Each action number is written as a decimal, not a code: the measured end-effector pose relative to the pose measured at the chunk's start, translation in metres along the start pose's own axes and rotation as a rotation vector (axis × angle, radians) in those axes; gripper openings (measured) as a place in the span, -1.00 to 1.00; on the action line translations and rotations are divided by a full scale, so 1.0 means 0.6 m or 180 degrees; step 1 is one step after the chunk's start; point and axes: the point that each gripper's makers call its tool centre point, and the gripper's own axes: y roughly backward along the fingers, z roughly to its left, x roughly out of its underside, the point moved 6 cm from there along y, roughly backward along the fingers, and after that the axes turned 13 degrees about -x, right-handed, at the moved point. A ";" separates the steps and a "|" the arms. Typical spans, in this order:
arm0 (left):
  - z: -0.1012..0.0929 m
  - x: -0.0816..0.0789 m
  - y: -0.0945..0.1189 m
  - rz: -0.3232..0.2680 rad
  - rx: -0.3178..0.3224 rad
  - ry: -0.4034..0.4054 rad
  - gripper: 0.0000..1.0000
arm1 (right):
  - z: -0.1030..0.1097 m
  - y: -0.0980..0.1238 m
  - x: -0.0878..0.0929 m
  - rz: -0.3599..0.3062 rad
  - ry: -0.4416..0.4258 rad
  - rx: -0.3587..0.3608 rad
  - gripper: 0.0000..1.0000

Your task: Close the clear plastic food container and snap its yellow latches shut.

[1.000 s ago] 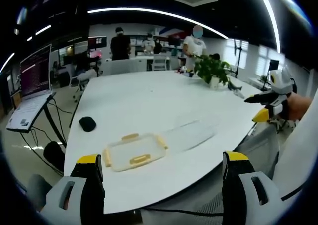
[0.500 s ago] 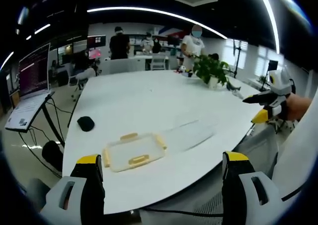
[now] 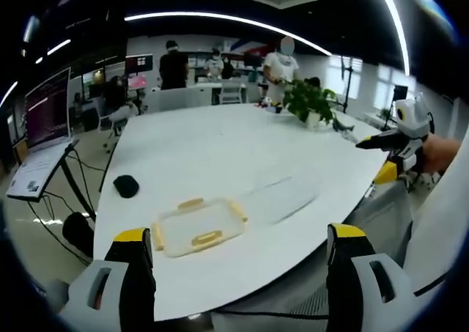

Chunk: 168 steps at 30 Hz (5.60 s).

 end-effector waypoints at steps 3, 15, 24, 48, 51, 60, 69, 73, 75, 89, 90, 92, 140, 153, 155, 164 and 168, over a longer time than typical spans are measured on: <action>0.001 -0.001 -0.003 -0.0001 0.0024 -0.0047 0.94 | 0.004 -0.006 -0.002 0.0007 0.0024 -0.0064 0.98; 0.002 -0.005 -0.018 0.0024 0.0196 -0.0282 0.89 | 0.016 -0.033 -0.024 0.0000 0.0235 -0.0201 0.98; 0.024 -0.020 -0.023 -0.0065 0.0312 -0.0493 0.85 | 0.012 -0.049 -0.040 0.0095 0.0352 -0.0235 0.76; 0.044 -0.021 -0.051 -0.0048 0.0678 -0.0797 0.86 | 0.015 -0.095 -0.073 0.0143 0.0805 -0.0510 0.79; 0.047 -0.021 -0.055 -0.0035 0.0715 -0.0860 0.86 | 0.018 -0.106 -0.077 0.0191 0.0879 -0.0550 0.77; 0.068 -0.029 -0.065 -0.0061 0.0881 -0.0996 0.80 | 0.024 -0.140 -0.091 0.0265 0.1086 -0.0745 0.72; 0.086 -0.027 -0.080 -0.0014 0.1046 -0.1214 0.85 | 0.016 -0.179 -0.094 0.0350 0.1179 -0.0920 0.67; 0.093 -0.022 -0.090 0.0046 0.1093 -0.1319 0.84 | 0.017 -0.189 -0.097 0.0384 0.1231 -0.0954 0.64; 0.096 -0.021 -0.095 0.0049 0.1166 -0.1294 0.83 | 0.016 -0.197 -0.100 0.0413 0.1198 -0.0982 0.64; 0.125 -0.010 -0.139 0.0121 0.1408 -0.1831 0.80 | 0.012 -0.250 -0.114 0.0549 0.1504 -0.1097 0.49; 0.126 -0.009 -0.140 0.0128 0.1420 -0.1843 0.79 | 0.011 -0.253 -0.115 0.0546 0.1553 -0.1089 0.48; 0.129 -0.008 -0.145 0.0144 0.1468 -0.1855 0.78 | 0.009 -0.259 -0.116 0.0579 0.1585 -0.1096 0.46; 0.215 0.084 -0.273 0.0779 0.1983 -0.2623 0.27 | -0.017 -0.431 -0.070 0.1462 0.2118 -0.1554 0.04; 0.219 0.102 -0.290 0.0907 0.2047 -0.2778 0.13 | -0.016 -0.457 -0.052 0.1696 0.2234 -0.1716 -0.10; 0.220 0.103 -0.293 0.0921 0.2058 -0.2788 0.09 | -0.016 -0.460 -0.051 0.1695 0.2230 -0.1706 -0.05; 0.221 0.111 -0.308 0.0992 0.2121 -0.2861 0.01 | -0.020 -0.474 -0.048 0.1757 0.2184 -0.1771 -0.15; 0.217 0.112 -0.312 0.1005 0.2142 -0.2891 -0.03 | -0.020 -0.478 -0.043 0.1822 0.2213 -0.1816 -0.21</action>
